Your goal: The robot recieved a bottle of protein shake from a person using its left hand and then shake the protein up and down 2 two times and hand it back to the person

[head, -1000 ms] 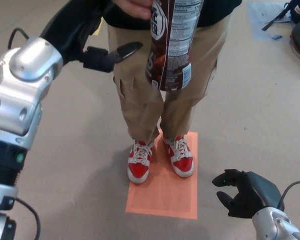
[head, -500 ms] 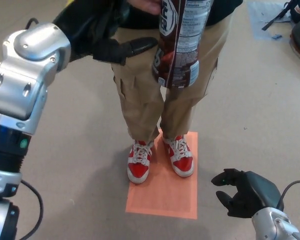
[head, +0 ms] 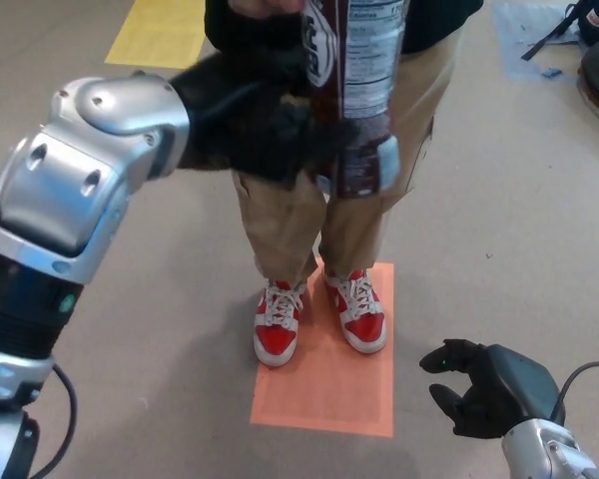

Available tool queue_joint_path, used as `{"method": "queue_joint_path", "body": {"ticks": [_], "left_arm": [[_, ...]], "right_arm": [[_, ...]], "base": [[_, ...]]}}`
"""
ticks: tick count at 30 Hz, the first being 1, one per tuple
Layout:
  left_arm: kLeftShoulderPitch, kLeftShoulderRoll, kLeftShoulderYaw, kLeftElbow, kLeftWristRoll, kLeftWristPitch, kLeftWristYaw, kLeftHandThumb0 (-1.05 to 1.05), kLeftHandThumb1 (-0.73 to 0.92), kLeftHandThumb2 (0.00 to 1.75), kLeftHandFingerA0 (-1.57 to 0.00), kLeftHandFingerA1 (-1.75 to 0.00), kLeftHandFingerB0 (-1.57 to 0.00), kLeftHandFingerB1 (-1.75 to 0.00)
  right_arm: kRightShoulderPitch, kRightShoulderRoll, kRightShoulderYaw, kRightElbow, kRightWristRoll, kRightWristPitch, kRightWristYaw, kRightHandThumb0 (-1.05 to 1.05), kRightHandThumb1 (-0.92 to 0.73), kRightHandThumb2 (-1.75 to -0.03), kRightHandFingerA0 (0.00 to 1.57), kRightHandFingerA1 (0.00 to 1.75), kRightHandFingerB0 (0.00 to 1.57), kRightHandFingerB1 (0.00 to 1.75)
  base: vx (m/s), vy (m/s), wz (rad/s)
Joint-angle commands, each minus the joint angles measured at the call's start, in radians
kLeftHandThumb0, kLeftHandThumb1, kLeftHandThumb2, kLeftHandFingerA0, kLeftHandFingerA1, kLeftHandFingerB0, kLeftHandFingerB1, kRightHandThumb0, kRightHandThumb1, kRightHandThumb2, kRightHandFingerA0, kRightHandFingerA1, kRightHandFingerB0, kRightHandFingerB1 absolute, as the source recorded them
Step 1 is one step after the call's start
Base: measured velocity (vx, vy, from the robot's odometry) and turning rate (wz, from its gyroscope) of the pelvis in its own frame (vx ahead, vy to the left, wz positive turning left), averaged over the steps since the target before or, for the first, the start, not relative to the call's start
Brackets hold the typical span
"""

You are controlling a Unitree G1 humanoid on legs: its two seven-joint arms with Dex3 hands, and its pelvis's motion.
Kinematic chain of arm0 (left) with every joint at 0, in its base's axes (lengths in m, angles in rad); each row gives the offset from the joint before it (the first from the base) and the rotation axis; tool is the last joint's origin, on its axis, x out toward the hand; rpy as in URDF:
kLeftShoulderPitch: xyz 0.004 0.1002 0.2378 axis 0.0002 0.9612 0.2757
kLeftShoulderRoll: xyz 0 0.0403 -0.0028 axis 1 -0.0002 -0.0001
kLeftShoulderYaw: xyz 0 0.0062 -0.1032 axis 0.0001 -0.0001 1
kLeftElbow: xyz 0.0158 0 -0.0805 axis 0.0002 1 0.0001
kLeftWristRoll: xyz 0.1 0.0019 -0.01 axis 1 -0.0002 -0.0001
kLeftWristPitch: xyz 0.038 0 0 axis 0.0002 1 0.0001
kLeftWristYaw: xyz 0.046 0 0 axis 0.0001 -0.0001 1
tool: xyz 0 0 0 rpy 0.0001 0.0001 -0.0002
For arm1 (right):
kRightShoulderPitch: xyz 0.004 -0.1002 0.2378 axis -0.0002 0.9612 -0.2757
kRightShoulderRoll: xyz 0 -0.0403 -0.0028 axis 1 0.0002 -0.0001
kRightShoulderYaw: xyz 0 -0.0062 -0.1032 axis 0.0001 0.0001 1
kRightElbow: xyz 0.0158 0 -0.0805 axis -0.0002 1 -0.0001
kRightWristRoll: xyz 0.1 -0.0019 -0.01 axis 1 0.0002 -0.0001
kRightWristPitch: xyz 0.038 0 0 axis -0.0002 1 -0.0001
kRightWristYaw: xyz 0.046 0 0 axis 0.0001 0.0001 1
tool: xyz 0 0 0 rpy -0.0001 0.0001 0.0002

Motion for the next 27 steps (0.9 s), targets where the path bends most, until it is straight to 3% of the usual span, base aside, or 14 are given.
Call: {"method": "queue_joint_path", "body": {"ticks": [1, 7, 15, 16, 20, 21, 22, 23, 27], "left_arm": [[-0.022, 0.054, -0.057, -0.055, -0.099, 0.245, -0.166, -0.96, 0.60, 0.97, 0.00, -0.08, 0.00, 0.00], [-0.061, 0.037, -0.049, -0.067, -0.091, 0.273, -0.147, -0.97, 0.60, 0.96, 0.00, -0.03, -0.02, 0.00], [-0.100, -0.065, 0.047, -0.040, -0.066, 0.365, 0.001, -0.86, 0.49, 0.91, 0.00, -0.07, 0.00, 0.00], [-0.098, -0.073, 0.054, -0.043, -0.059, 0.361, 0.014, -0.93, 0.62, 0.61, 0.00, -0.11, 0.00, 0.00], [-0.084, -0.099, 0.074, -0.052, -0.020, 0.339, 0.079, -0.91, 0.62, 0.63, 0.00, -0.01, 0.00, 0.00], [-0.082, -0.106, 0.080, -0.054, -0.008, 0.340, 0.102, -0.89, 0.52, 0.92, 0.00, -0.04, 0.00, 0.00], [-0.081, -0.110, 0.083, -0.055, -0.003, 0.341, 0.112, -0.89, 0.52, 0.92, 0.00, -0.04, 0.00, 0.00], [-0.080, -0.112, 0.087, -0.052, -0.001, 0.337, 0.118, -0.89, 0.65, 0.60, 0.00, 0.00, 0.00, 0.00], [-0.079, -0.122, 0.098, -0.039, 0.008, 0.321, 0.149, -0.87, 0.64, 0.59, 0.00, 0.00, 0.00, 0.00]], "right_arm": [[0.026, -0.006, 0.002, 0.028, -0.024, -0.049, -0.067, -0.47, -0.73, -0.74, 0.89, 0.68, 0.75, 0.47], [0.021, -0.007, 0.003, 0.033, -0.030, -0.052, -0.076, -0.47, -0.73, -0.73, 0.89, 0.68, 0.76, 0.47], [0.019, 0.000, -0.006, 0.037, -0.029, -0.057, -0.080, -0.48, -0.74, -0.73, 0.91, 0.68, 0.76, 0.47], [0.019, -0.001, -0.006, 0.037, -0.030, -0.057, -0.079, -0.47, -0.74, -0.71, 0.90, 0.67, 0.76, 0.46], [0.015, -0.006, -0.008, 0.039, -0.035, -0.054, -0.080, -0.48, -0.74, -0.72, 0.89, 0.69, 0.76, 0.47], [0.014, -0.006, -0.008, 0.040, -0.036, -0.052, -0.076, -0.48, -0.75, -0.73, 0.89, 0.70, 0.75, 0.47], [0.013, -0.006, -0.009, 0.040, -0.036, -0.051, -0.074, -0.48, -0.75, -0.73, 0.89, 0.70, 0.75, 0.47], [0.014, -0.006, -0.009, 0.040, -0.038, -0.056, -0.080, -0.48, -0.74, -0.73, 0.90, 0.71, 0.76, 0.47], [0.008, -0.007, -0.001, 0.044, -0.046, -0.037, -0.066, -0.48, -0.75, -0.74, 0.87, 0.63, 0.74, 0.46]], "base": [[0.00, 0.000, 0.00], [0.00, 0.000, 0.00], [0.00, 0.000, 0.00], [0.00, 0.000, 0.00], [0.00, 0.000, 0.00], [0.00, 0.000, 0.00], [0.00, 0.000, 0.00], [0.00, 0.000, 0.00], [0.00, 0.000, 0.00]]}}
